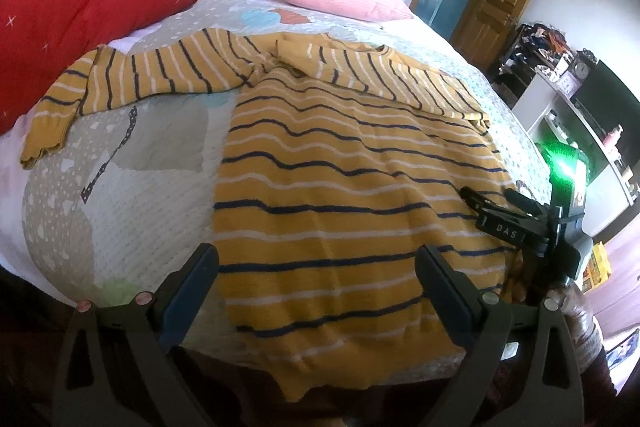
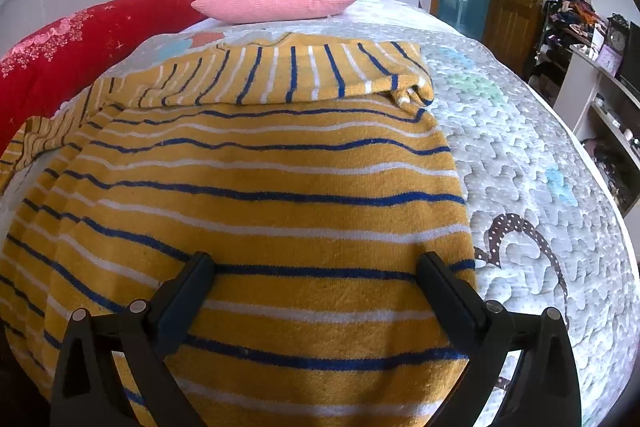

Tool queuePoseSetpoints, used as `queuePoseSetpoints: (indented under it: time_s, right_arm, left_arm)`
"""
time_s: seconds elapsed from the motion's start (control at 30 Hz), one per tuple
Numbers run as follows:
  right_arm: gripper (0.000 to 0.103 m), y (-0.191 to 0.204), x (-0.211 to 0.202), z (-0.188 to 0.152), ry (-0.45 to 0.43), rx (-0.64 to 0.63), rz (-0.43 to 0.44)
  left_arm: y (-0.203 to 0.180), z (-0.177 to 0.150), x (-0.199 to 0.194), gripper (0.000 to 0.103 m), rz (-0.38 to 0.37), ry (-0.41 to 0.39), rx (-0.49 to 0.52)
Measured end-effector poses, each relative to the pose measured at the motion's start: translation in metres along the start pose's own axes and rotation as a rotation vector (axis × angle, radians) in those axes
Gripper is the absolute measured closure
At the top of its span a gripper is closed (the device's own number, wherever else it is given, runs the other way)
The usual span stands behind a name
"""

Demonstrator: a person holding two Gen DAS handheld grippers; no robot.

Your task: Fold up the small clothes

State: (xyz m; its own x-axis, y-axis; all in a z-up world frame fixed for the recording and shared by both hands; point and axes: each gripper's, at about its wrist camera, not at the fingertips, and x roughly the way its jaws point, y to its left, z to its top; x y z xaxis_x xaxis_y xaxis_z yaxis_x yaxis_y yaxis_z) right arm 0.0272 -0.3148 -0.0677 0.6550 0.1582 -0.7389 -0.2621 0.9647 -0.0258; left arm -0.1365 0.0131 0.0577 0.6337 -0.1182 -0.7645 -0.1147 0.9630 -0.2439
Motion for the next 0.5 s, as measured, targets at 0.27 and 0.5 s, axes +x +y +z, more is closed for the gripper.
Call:
queuePoseSetpoints:
  time_s: [0.27,0.5]
  right_arm:
    - [0.001,0.006,0.002,-0.001,0.003,-0.043,-0.04]
    - [0.001,0.006,0.003,-0.002,-0.004,-0.042,-0.038]
  left_arm:
    - [0.014,-0.001,0.003,0.005,0.005,0.003,-0.035]
    - [0.023,-0.005,0.005,0.005,0.004,0.011,-0.059]
